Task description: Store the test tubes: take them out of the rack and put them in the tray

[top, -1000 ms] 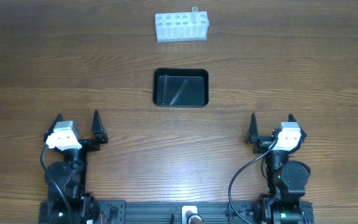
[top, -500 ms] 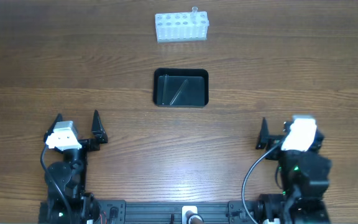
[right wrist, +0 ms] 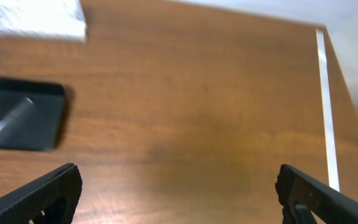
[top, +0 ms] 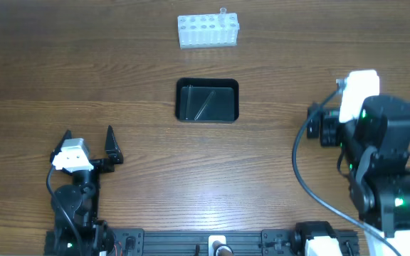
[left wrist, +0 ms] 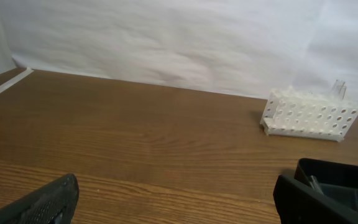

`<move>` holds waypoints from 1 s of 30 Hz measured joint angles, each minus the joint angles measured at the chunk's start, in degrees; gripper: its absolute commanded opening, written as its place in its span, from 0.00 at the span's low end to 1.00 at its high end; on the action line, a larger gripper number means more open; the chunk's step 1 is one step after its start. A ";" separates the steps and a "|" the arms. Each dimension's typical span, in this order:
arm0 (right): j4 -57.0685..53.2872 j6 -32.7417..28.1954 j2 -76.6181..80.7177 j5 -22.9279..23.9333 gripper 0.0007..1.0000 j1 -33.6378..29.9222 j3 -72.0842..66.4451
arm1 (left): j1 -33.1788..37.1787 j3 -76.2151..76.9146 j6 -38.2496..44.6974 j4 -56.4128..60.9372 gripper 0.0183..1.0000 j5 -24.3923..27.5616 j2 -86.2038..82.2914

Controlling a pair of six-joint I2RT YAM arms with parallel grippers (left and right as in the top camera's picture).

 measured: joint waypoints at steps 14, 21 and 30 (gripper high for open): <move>13.22 1.49 23.08 0.52 0.99 8.74 14.03 | 0.00 0.00 -0.02 0.00 1.00 0.00 0.00; 19.10 6.40 39.21 3.32 0.99 13.77 21.46 | 0.00 0.00 -0.02 0.02 1.00 0.00 0.00; 23.80 10.71 55.82 8.22 0.99 17.11 30.77 | 0.00 0.00 -0.02 0.00 1.00 0.00 0.00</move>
